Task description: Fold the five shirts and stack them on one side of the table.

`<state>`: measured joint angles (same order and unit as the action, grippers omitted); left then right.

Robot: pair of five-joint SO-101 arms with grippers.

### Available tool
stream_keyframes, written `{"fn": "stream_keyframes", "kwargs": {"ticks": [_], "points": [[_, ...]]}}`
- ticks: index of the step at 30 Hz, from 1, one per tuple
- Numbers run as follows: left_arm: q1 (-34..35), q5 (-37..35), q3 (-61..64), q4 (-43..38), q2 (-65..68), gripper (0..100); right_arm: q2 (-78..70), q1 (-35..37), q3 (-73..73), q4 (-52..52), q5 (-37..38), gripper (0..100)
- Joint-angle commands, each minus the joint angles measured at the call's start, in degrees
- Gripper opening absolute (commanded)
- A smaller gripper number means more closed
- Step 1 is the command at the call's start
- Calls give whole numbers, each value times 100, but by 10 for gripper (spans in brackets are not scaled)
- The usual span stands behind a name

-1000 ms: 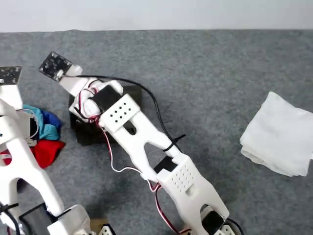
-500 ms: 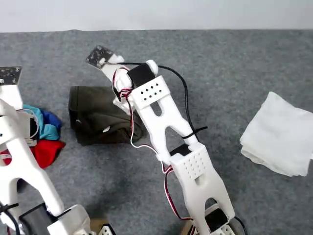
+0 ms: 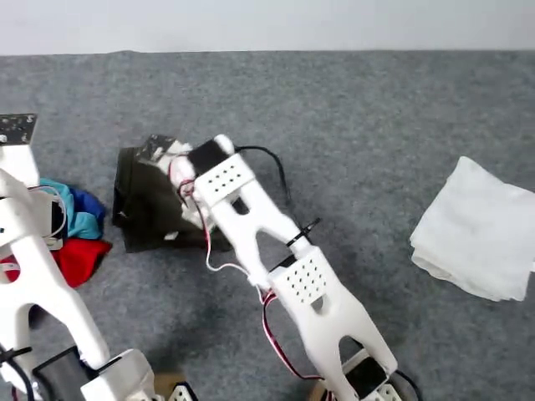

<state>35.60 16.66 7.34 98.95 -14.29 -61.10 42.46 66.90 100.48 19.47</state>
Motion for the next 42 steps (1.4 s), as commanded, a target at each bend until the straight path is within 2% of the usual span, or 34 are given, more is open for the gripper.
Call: {"fn": "stream_keyframes", "kwargs": {"ticks": [1, 6, 13, 17, 24, 32, 38, 42], "points": [[44, 9, -66, 105, -229, 58, 514, 180, -624, 259, -70, 9], [44, 9, -66, 105, -229, 58, 1174, 154, -1679, 242, -44, 9], [35, 9, -66, 18, -229, 58, 2018, -180, -1424, 233, -79, 11], [70, 9, -119, 26, -237, 58, 2352, -92, -1407, 127, -88, 11], [1415, -26, -831, -88, -1169, 58, 2299, 488, -1433, -1288, -88, 10], [2497, -9, -1024, -70, -2409, 61, 1640, 1130, -1424, -2598, -79, 10], [2646, 141, -752, -70, -2699, 61, 927, 1525, -1407, -3477, -44, 10], [2646, 484, -444, -70, -2848, 60, 699, 1754, -1407, -3442, -44, 10]]}}
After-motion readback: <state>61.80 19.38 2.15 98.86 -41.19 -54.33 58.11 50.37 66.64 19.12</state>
